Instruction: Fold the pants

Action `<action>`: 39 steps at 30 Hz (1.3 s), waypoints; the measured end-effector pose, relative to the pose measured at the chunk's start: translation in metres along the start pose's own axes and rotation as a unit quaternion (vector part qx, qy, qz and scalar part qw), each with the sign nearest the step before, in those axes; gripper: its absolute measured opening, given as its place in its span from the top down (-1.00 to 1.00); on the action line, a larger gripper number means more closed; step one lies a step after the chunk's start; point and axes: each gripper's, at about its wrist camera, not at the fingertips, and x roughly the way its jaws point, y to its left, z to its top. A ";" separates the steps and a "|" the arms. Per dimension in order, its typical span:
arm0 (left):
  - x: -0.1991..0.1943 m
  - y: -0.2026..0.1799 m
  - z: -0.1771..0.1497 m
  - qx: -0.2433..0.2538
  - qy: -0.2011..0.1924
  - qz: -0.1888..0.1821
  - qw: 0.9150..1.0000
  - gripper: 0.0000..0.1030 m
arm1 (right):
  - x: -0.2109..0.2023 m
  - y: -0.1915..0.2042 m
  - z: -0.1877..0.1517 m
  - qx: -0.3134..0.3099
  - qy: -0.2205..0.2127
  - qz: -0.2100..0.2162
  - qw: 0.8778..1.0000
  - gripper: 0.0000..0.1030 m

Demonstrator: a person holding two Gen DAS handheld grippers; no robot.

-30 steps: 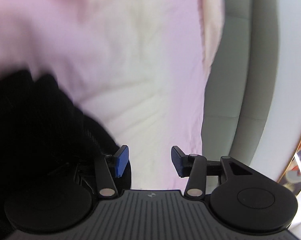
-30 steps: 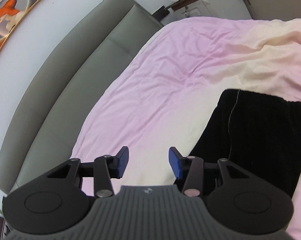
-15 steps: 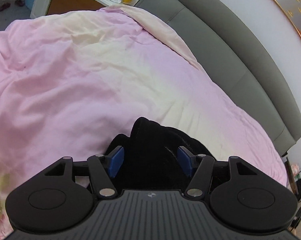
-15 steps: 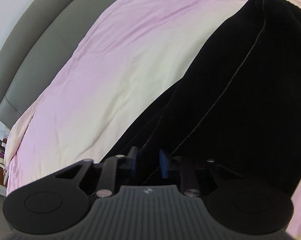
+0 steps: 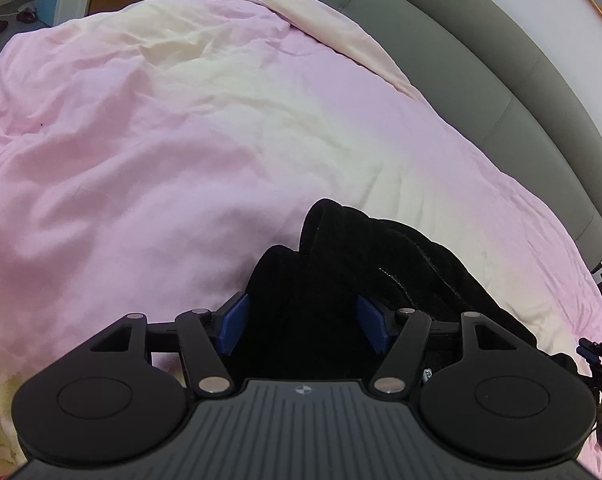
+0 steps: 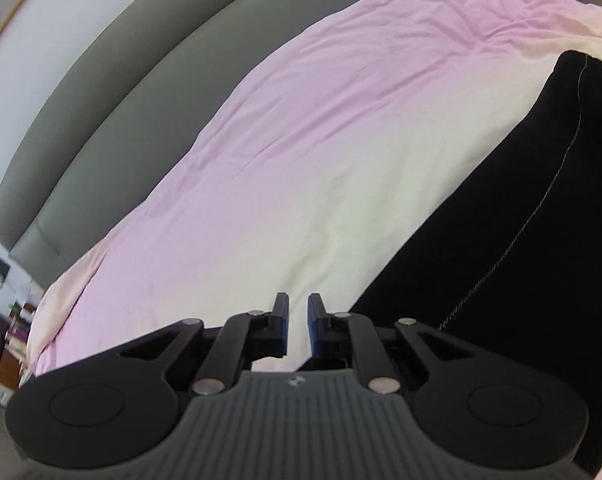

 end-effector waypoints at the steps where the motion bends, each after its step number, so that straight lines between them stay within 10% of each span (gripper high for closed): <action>1: 0.001 0.000 -0.001 0.000 0.001 0.000 1.000 -0.42 | -0.008 0.002 -0.008 -0.017 0.015 0.002 1.000 0.86; 6: 0.002 0.003 -0.003 -0.011 0.014 -0.009 1.000 -0.44 | -0.076 -0.011 -0.041 -0.078 -0.010 -0.009 0.997 0.30; 13: -0.008 0.002 -0.006 -0.009 0.016 -0.010 1.000 -0.44 | -0.136 -0.146 -0.018 0.081 -0.147 -0.131 0.977 0.27; 30: 0.018 -0.012 -0.016 0.016 0.012 0.011 1.000 -0.44 | -0.068 -0.280 0.079 0.219 -0.160 -0.128 0.954 0.02; 32: 0.023 -0.013 -0.018 0.020 0.014 0.011 1.000 -0.45 | -0.060 -0.283 0.083 0.216 -0.150 -0.097 0.960 1.00; 39: 0.032 -0.017 -0.022 0.029 0.020 0.012 0.999 -0.53 | -0.125 -0.243 0.122 0.100 -0.308 0.000 0.946 1.00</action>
